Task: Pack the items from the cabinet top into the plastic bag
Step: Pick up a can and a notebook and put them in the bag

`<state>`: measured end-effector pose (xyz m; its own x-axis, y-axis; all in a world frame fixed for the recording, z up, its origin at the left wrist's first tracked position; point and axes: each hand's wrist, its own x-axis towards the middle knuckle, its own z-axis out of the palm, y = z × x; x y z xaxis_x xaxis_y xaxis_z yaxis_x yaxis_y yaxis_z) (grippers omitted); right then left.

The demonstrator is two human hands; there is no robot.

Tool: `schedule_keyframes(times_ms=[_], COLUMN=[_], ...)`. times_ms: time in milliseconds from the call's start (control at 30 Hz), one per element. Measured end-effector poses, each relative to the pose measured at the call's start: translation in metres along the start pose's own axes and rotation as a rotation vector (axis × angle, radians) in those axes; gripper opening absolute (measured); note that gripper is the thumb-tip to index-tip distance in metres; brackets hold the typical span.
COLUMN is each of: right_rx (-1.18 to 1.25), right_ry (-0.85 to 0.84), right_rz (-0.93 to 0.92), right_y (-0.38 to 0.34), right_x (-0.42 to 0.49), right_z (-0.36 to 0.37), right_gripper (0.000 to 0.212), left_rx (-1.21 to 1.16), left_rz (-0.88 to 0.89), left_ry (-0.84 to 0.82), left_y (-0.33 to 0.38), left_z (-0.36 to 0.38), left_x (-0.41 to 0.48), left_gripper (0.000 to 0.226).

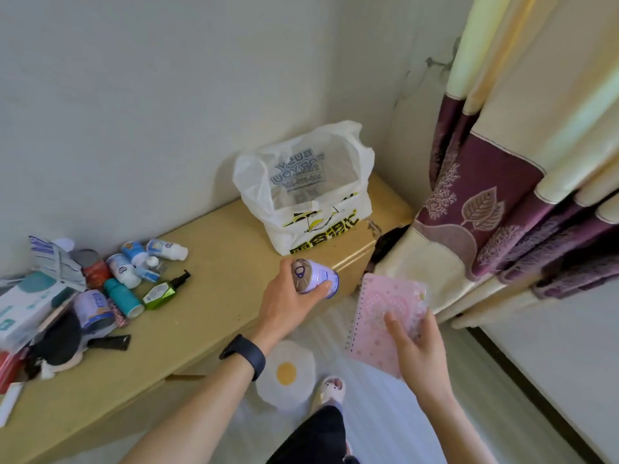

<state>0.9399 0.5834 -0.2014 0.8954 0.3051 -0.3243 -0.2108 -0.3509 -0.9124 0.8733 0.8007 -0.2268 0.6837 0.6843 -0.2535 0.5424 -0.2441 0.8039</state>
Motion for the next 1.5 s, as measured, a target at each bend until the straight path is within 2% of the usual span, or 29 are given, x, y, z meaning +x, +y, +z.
schedule_keyframes(times_ms=[233,400,533,700,767,833,900,1000,1133,1200,1233,1333,1400,1500], right_rx=[-0.085,-0.190,-0.529,-1.034,-1.253,-1.341,-1.358,-1.443,-1.372,-1.392,-1.417,-1.349,-1.206,-0.970], right_ry=[-0.157,-0.251,-0.376,-0.509,-0.611,-0.713,-0.782,-0.926,-1.022,-1.011,-0.996,-0.981,-1.002,-0.963], right_rz=[-0.113,-0.131,-0.271,-0.413,-0.433,-0.416,-0.322,-0.342,-0.287,-0.329,-0.371,-0.448,-0.453,-0.596], right_y=[-0.049,-0.094,-0.146,-0.177,-0.188,-0.193,-0.183,-0.147,-0.102,-0.098,-0.096,-0.102,-0.119,-0.142], right_x=[0.105,0.202,0.280,0.370,0.397,0.418,0.437,0.463,0.497,0.505,0.508,0.504,0.492,0.464], right_z=[0.019,0.056,0.099,0.168,0.194,0.215,0.229,0.236,0.233,0.227,0.224,0.214,0.206,0.190], right_gripper=[0.016,0.017,0.021,0.063,0.064,0.055,0.046,0.044,0.059,0.076,0.077,0.059,0.050,0.039], left_rx=[-0.080,0.091,0.315,0.592,0.705,0.828,0.898,0.895,0.797,0.776,0.764,0.703,0.668,0.605], left_rz=[-0.042,-0.043,-0.064,-0.138,-0.172,-0.196,-0.226,-0.266,-0.354,-0.378,-0.384,-0.420,-0.425,-0.364], left_ry=[0.238,0.238,0.162,0.078,0.070,0.046,0.036,-0.006,-0.031,-0.010,-0.005,0.030,0.089,0.162], left_y=[0.029,0.048,0.052,0.046,0.034,0.019,0.007,-0.006,-0.017,-0.015,-0.013,-0.005,0.007,0.030], left_z=[-0.024,-0.038,-0.032,-0.010,-0.001,0.007,0.014,0.017,0.031,0.039,0.042,0.045,0.046,0.043], left_x=[0.096,0.191,0.262,0.330,0.348,0.359,0.359,0.358,0.354,0.352,0.351,0.348,0.345,0.328], left_gripper=[0.047,0.053,0.067,0.075,0.081,0.084,0.082,0.082,0.075,0.063,0.057,0.045,0.038,0.033])
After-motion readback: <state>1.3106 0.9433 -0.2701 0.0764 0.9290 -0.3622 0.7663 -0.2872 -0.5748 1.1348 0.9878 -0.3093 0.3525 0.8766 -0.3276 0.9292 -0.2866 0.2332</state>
